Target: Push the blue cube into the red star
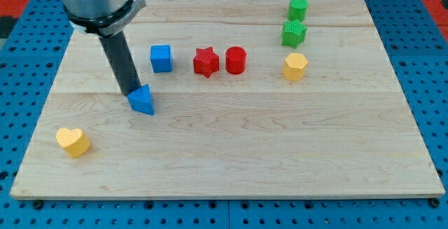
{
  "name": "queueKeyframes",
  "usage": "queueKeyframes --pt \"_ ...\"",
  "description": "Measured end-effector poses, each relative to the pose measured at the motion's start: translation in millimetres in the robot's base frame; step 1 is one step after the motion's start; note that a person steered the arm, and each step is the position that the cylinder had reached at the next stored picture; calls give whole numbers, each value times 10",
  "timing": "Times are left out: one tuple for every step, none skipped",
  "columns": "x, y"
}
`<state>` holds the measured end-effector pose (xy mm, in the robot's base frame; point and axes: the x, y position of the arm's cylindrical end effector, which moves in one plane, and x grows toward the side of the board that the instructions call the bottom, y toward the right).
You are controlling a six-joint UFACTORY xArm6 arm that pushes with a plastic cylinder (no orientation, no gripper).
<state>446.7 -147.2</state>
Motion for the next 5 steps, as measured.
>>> queueKeyframes --pt "173 43" --pt "247 -408" --pt "-165 -621" --pt "-763 -304" --pt "-855 -90"
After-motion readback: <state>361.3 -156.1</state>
